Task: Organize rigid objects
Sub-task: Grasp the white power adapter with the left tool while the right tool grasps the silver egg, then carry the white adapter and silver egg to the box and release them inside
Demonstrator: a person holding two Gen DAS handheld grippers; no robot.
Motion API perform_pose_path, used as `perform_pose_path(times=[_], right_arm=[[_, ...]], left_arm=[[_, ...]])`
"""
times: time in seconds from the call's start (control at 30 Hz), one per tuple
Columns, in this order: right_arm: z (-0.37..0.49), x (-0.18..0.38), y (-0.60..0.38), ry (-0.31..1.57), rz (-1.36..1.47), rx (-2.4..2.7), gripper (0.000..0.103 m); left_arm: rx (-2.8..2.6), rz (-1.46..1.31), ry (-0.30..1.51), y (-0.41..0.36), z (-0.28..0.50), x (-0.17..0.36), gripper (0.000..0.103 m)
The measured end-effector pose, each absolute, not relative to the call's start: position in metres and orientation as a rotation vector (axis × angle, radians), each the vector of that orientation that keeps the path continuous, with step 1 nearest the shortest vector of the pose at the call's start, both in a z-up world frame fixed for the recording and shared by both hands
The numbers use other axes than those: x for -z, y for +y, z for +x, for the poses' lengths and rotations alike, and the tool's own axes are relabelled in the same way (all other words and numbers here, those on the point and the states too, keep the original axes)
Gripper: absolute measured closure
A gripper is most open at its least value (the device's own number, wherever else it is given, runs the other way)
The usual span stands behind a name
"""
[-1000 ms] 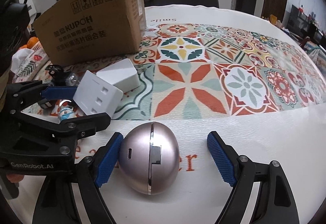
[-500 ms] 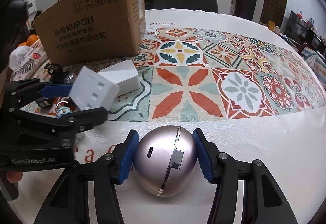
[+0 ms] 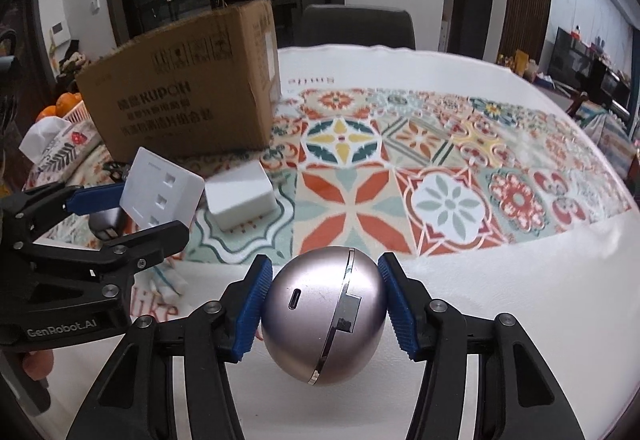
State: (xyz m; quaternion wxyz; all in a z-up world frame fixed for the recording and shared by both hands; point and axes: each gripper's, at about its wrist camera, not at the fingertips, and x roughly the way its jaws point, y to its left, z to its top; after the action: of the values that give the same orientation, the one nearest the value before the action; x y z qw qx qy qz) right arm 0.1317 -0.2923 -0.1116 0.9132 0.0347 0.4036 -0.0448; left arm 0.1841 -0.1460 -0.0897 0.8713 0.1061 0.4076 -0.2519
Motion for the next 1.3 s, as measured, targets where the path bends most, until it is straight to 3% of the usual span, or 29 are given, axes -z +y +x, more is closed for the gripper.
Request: perform_pose_path(times=[1.3], right_arm=[[0.181, -0.008, -0.211, 0.524, -0.012, -0.026, 0.047]], left_arm=[[0.283, 0.057, 0.587, -0.037, 0.204, -0.021, 0.027]])
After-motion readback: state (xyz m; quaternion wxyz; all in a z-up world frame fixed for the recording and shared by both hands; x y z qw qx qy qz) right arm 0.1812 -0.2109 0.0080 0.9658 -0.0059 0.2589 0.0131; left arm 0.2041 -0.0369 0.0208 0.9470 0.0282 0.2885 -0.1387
